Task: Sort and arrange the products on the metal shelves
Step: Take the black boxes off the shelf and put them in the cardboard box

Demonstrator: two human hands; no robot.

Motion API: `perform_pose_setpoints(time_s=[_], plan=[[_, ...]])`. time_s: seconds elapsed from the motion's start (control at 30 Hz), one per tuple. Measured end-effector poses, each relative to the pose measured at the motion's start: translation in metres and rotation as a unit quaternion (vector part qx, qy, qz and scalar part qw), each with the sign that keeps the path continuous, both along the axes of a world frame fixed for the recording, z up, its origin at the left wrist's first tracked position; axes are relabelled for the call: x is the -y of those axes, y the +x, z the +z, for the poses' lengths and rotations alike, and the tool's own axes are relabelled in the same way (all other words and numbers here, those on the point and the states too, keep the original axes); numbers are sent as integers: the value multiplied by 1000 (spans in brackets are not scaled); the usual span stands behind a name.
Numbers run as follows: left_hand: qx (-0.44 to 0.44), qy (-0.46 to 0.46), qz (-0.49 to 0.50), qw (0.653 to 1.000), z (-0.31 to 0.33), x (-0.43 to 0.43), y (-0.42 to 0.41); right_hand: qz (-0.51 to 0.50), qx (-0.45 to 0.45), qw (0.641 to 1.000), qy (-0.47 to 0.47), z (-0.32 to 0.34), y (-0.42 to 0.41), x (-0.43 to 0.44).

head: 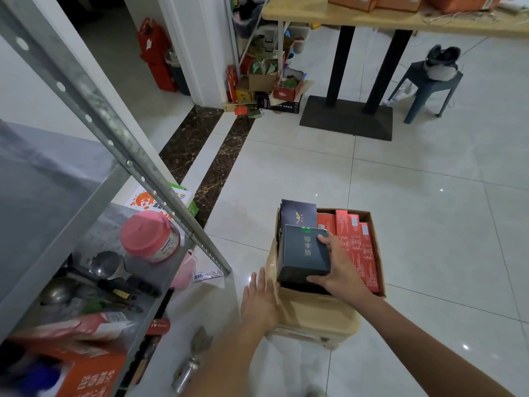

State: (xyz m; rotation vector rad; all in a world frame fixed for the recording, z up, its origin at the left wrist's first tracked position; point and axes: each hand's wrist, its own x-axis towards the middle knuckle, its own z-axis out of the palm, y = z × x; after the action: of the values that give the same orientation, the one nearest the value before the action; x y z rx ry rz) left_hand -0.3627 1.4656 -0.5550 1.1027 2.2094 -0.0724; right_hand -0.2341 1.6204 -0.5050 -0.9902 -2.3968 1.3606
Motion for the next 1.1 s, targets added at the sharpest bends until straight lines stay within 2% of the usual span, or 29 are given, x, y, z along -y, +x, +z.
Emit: perform_pose_setpoints(time_s=[0.07,0.13,0.2,0.37,0.5,0.6,0.8,0.97,1.1], plan=[[56,136,105,983,7,-8,4,8,22,999,32,0,1,1],[154,255,176,938,19,-19,1,15,38,997,61,1,0,0],[232,303,212,900,27,-25,-3,26,54,995,79,7,-2,-4],[224,289,214,906,25,-23,3,84,138,981,108,21,-3,-12],[156,233,199,939,19,-25,2,91,152,980,86,29,-5,-19],[120,184,175,960,13,-23,-5,110,175,968,143,30,-6,-19],[123,160,168,965,6,-18,-10,127,217,947,198,34,-11,-20],[204,157,229,939,4,-18,-12,141,250,932,221,36,-12,-19],[278,222,302,884,0,-23,-6,140,267,927,223,39,-18,-19]])
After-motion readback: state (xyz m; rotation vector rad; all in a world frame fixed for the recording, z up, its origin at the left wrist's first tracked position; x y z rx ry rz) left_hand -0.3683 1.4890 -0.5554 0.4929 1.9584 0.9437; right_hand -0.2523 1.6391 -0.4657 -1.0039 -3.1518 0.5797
